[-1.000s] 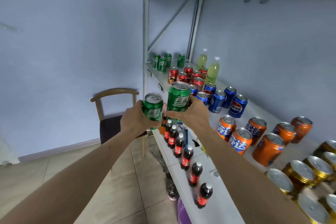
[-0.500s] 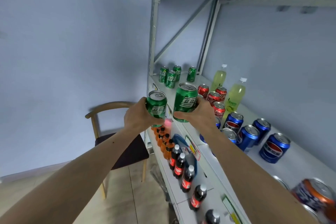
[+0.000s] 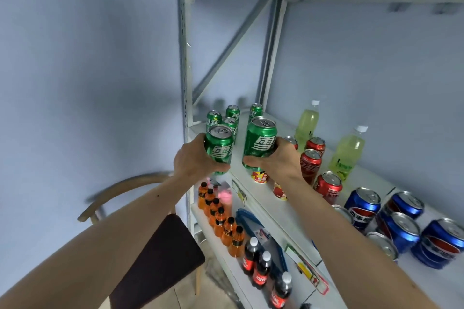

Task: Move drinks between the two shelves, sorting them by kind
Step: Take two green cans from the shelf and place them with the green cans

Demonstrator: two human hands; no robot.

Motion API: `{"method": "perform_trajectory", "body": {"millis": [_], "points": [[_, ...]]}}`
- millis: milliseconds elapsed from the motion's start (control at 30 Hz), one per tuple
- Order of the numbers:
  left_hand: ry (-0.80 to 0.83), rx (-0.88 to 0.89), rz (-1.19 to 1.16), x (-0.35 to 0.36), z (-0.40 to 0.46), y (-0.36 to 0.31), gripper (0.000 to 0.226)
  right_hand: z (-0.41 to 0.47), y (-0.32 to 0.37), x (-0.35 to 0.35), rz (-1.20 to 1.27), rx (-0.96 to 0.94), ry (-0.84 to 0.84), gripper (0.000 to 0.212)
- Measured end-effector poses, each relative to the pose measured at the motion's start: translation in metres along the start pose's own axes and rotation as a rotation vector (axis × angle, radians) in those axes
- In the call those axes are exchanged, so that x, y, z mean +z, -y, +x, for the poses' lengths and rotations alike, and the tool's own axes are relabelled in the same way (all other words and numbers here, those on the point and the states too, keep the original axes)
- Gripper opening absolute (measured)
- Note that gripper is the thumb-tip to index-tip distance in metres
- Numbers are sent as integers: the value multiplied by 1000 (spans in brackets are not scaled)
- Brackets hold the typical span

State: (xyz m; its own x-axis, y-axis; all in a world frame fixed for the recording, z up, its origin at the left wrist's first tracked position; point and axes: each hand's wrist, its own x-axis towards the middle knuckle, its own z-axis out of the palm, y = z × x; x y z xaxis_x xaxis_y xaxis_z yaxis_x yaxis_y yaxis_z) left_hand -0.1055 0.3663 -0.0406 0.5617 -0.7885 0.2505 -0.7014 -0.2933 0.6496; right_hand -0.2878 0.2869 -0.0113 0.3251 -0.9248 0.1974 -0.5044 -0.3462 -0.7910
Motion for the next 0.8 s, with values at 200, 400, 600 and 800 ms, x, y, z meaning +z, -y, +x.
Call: {"method": "perform_trajectory", "body": {"millis": [200, 400, 600, 800], "points": [[16, 54, -44, 16, 76, 9, 83, 63, 0, 20, -58, 37, -61, 57], [-2, 91, -92, 35, 146, 3, 84, 128, -5, 24, -61, 58, -102, 58], [23, 102, -154, 52, 214, -7, 78, 188, -11, 29, -95, 84, -131, 59], [59, 179, -187, 72, 279, -12, 73, 241, -20, 44, -116, 151, -193, 61]]}}
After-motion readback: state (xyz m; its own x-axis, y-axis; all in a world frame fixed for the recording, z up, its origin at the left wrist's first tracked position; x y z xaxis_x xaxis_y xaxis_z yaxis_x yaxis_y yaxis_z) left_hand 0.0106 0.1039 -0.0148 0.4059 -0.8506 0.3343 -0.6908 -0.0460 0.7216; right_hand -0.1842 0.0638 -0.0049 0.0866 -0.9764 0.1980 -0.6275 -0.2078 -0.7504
